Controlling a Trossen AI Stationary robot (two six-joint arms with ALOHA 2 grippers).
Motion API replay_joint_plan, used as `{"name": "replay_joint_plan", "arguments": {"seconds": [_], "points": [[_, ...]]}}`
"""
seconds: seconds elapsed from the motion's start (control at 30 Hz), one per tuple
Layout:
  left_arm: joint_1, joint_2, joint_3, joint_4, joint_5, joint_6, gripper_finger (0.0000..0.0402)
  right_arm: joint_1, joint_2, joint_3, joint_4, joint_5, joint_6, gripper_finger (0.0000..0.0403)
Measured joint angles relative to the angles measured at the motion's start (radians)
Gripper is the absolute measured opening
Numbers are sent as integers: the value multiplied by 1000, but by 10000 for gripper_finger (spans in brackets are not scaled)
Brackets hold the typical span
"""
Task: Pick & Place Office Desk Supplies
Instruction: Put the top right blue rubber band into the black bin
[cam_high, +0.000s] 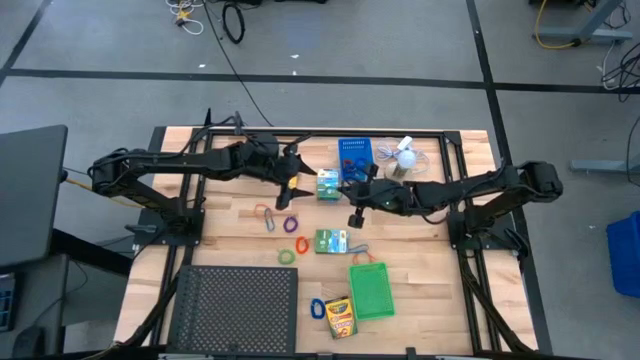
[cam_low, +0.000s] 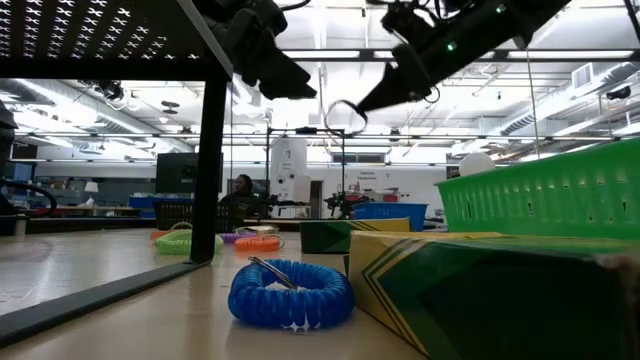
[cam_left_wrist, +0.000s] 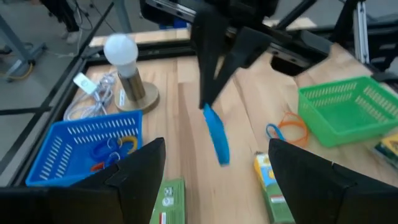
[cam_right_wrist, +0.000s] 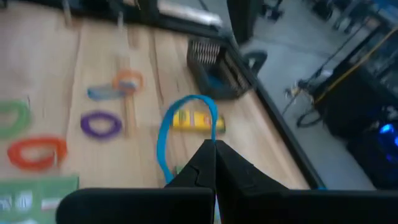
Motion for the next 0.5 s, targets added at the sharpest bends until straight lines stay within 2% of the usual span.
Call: {"name": "replay_joint_plan", "arguments": {"seconds": [0.2,0.33,0.5], "points": [[-1,11,0,80,10,-46,293,-5,0,1,123,46,-59,0],[-2,41,0,152,49,-72,293,-21,0,1,167,47,-76,0],[-6,82,0,201,50,-93,293,-29,0,2,217,47,-103,0]]}}
